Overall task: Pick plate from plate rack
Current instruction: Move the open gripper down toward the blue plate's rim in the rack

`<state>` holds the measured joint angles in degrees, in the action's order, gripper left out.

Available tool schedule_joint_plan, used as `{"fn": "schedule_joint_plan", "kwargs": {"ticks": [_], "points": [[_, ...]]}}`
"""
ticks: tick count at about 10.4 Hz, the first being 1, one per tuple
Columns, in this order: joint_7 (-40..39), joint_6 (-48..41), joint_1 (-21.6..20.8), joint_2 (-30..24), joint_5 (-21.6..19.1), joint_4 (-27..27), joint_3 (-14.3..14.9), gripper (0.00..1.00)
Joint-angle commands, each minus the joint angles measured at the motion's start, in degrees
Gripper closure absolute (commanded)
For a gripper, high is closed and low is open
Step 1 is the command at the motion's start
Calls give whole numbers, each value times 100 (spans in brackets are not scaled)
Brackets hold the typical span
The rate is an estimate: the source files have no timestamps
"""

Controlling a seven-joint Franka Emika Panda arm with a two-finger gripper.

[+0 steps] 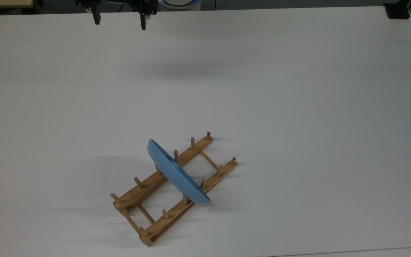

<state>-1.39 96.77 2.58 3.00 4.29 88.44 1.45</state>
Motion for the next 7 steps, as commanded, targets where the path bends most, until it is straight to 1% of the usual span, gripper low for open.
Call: {"fn": "schedule_joint_plan", "kwargs": {"ticks": [1,5,7], "points": [[-72,901,-47,236,-8,-11,31,0],[-20,2018,-47,622,273,-116,30,0],[-11,2388,-56,973,274,-397,22,0]]}}
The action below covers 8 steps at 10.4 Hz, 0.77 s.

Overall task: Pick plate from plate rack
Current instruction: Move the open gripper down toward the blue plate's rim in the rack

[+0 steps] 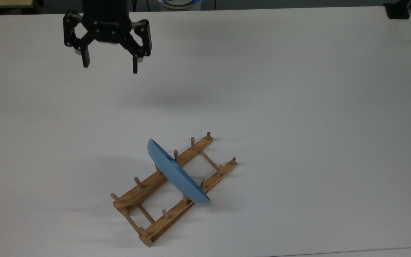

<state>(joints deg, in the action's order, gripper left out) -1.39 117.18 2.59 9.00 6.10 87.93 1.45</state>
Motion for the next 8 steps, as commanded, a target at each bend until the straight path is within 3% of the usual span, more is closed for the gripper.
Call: {"fn": "schedule_joint_plan", "kwargs": {"ticks": [1,3,6,7,8], "points": [[68,610,-117,540,110,-372,13,0],[331,1068,-363,812,293,-373,22,4],[910,1412,-732,1234,1092,-373,22,10],[1069,1526,-768,1323,1330,-373,22,19],[1157,1570,-768,1367,1462,-373,22,36]]}}
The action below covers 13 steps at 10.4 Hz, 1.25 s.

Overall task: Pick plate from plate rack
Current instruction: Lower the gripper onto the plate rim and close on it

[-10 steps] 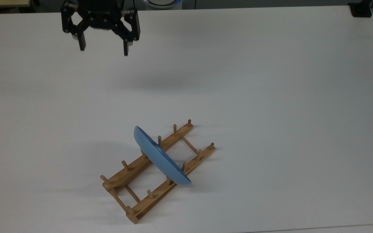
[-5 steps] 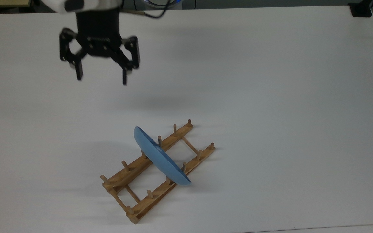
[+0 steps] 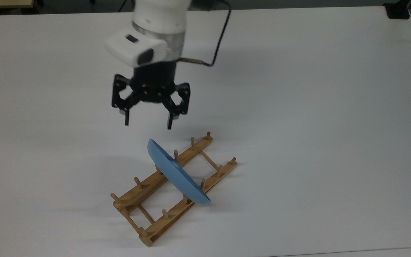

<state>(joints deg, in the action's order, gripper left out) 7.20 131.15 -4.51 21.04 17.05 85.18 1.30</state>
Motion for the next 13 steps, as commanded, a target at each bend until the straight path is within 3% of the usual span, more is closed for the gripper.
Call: {"fn": "schedule_joint_plan", "kwargs": {"ticks": [1,2,3,8,13], "points": [[300,191,-68,189,456,-98,37,50],[300,226,-68,242,518,-98,37,61],[300,227,-68,286,614,-98,37,64],[300,315,-68,401,747,-98,37,69],[300,341,-68,383,747,-98,37,95]]}}
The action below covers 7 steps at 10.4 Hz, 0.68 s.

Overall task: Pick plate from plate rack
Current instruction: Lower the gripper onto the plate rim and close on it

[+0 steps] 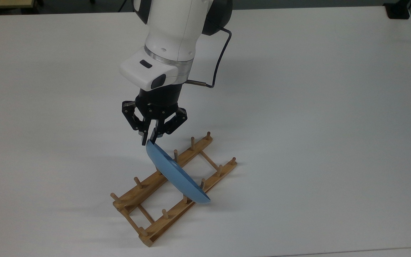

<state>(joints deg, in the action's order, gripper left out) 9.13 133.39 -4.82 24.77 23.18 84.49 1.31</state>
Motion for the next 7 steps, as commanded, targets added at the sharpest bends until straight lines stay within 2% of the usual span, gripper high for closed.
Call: {"fn": "schedule_joint_plan", "kwargs": {"ticks": [1,7], "points": [[98,117,-37,11,143,-29,36,99],[63,108,25,-340,301,-29,98,100]]}}
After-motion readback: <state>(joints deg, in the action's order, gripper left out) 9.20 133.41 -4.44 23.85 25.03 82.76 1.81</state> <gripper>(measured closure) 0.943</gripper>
